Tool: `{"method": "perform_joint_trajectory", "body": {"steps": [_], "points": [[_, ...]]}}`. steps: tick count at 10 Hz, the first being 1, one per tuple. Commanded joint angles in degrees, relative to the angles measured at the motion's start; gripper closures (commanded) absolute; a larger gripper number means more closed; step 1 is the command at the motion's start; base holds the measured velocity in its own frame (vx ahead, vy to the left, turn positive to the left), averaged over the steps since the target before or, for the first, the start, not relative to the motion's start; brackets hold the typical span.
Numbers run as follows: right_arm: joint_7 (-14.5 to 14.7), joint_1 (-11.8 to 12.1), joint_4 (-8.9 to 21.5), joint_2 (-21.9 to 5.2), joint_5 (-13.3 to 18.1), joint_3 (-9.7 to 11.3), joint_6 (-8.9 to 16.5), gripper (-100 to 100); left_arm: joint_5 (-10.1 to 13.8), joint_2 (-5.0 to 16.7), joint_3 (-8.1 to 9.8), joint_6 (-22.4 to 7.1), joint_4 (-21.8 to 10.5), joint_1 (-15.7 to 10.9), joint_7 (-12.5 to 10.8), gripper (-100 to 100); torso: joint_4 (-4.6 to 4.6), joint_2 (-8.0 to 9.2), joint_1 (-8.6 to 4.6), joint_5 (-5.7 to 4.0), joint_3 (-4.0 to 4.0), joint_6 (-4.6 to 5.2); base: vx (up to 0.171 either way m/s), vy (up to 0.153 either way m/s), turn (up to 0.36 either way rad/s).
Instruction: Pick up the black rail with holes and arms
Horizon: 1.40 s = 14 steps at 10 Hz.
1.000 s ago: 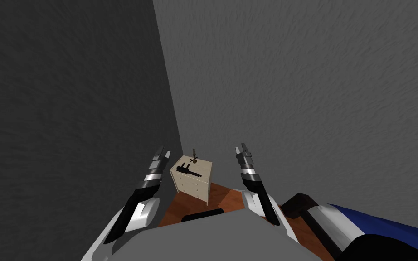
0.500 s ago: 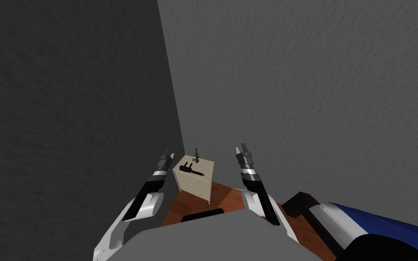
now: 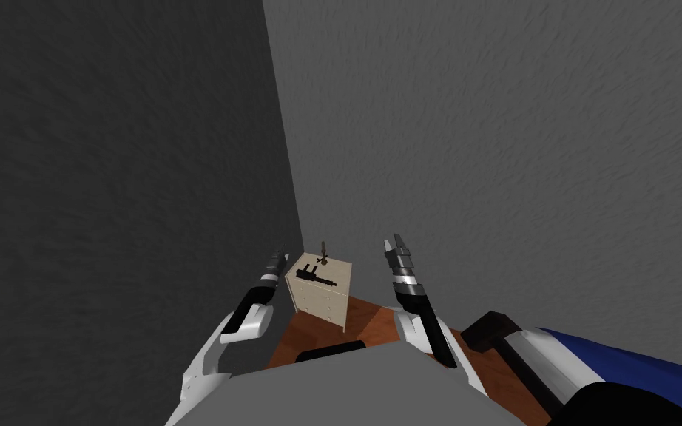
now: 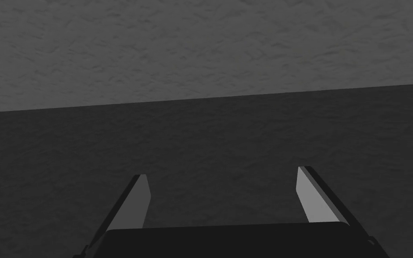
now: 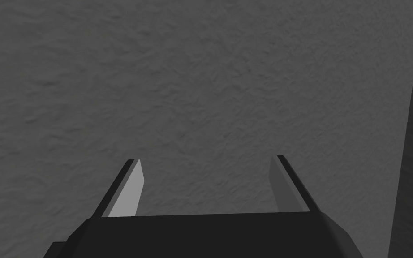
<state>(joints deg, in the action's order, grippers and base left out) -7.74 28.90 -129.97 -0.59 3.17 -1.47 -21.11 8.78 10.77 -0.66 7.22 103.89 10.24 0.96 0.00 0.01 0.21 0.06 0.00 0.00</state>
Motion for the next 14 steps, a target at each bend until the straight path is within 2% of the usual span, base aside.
{"method": "perform_joint_trajectory", "body": {"steps": [1,2,3,4,5,6,7,8,9,11,12,13,14], "points": [[0.0,0.0,0.0,0.0,0.0,0.0,0.0,0,0.3,0.3,-0.11,-2.6,-2.9,-2.3,-0.1,-100,0.0,0.0,0.0,0.0,0.0,0.0,-0.004,0.062,-0.022],[0.0,0.0,0.0,0.0,0.0,0.0,0.0,0,0.3,0.3,-0.11,-2.6,-4.2,-2.3,-0.1,-100,0.0,-0.02,0.01,0.0,-0.01,0.01,-0.002,0.051,-0.015],[0.0,0.0,0.0,0.0,0.0,0.0,0.0,0,0.5,0.4,-0.25,-4.9,-6.2,-4.4,-0.1,-100,0.0,-0.01,-0.02,0.0,-0.01,-0.01,-0.012,0.056,-0.022],[0.0,0.0,0.0,0.0,0.0,0.0,0.0,0,0.5,0.4,-0.25,-4.9,-7.6,-4.4,-0.1,-100,0.0,0.0,-0.01,-0.01,0.0,0.01,-0.011,0.048,-0.02],[0.0,0.0,0.0,0.0,0.0,0.0,0.0,0,0.6,0.4,-0.42,-7.2,-9.4,-6.6,0.0,-100,0.0,0.02,-0.04,-0.01,0.01,-0.01,-0.004,0.048,-0.031],[0.0,0.0,0.0,0.0,0.0,0.0,0.0,0,0.6,0.4,-0.42,-7.2,-11.1,-6.6,0.0,-100,0.0,-0.02,-0.05,-0.01,-0.01,0.02,0.001,0.044,-0.026],[0.0,0.0,0.0,0.0,0.0,0.0,0.0,0,0.6,0.4,-0.62,-9.5,-13.1,-8.8,0.1,-100,-0.01,-0.02,-0.06,-0.01,-0.01,-0.01,0.0,0.055,-0.031],[0.0,0.0,0.0,0.0,0.0,0.0,0.0,0,0.6,0.4,-0.62,-9.6,-14.4,-8.8,0.1,-100,0.0,-0.03,-0.04,-0.01,-0.01,0.01,0.001,0.046,-0.029],[0.0,0.0,0.0,0.0,0.0,0.0,0.0,0,0.5,0.3,-0.85,-11.9,-16.2,-11.1,0.2,-100,-0.01,-0.03,-0.05,-0.01,-0.02,-0.01,-0.003,0.049,-0.05],[0.0,0.0,0.0,0.0,0.0,0.0,0.0,0,0.5,0.3,-0.85,-11.9,-18.3,-11.1,0.2,-100,0.0,-0.03,-0.08,-0.02,-0.01,0.0,0.0,0.029,-0.012],[0.0,0.0,0.0,0.0,0.0,0.0,0.0,0,0.4,0.2,-1.11,-14.2,-20.5,-13.4,0.5,-100,-0.01,-0.02,-0.16,-0.03,-0.01,-0.01,0.007,0.029,-0.046],[0.0,0.0,0.0,0.0,0.0,0.0,0.0,0,0.4,0.2,-1.11,-14.2,-22.1,-13.4,0.5,-100,-0.01,-0.05,-0.13,-0.03,-0.03,0.01,0.007,0.037,-0.041],[0.0,0.0,0.0,0.0,0.0,0.0,0.0,0,0.2,0.1,-1.4,-16.1,-24.7,-15.8,0.7,-100,-0.01,-0.05,-0.11,-0.03,-0.03,-0.01,0.007,0.041,-0.069]]}}
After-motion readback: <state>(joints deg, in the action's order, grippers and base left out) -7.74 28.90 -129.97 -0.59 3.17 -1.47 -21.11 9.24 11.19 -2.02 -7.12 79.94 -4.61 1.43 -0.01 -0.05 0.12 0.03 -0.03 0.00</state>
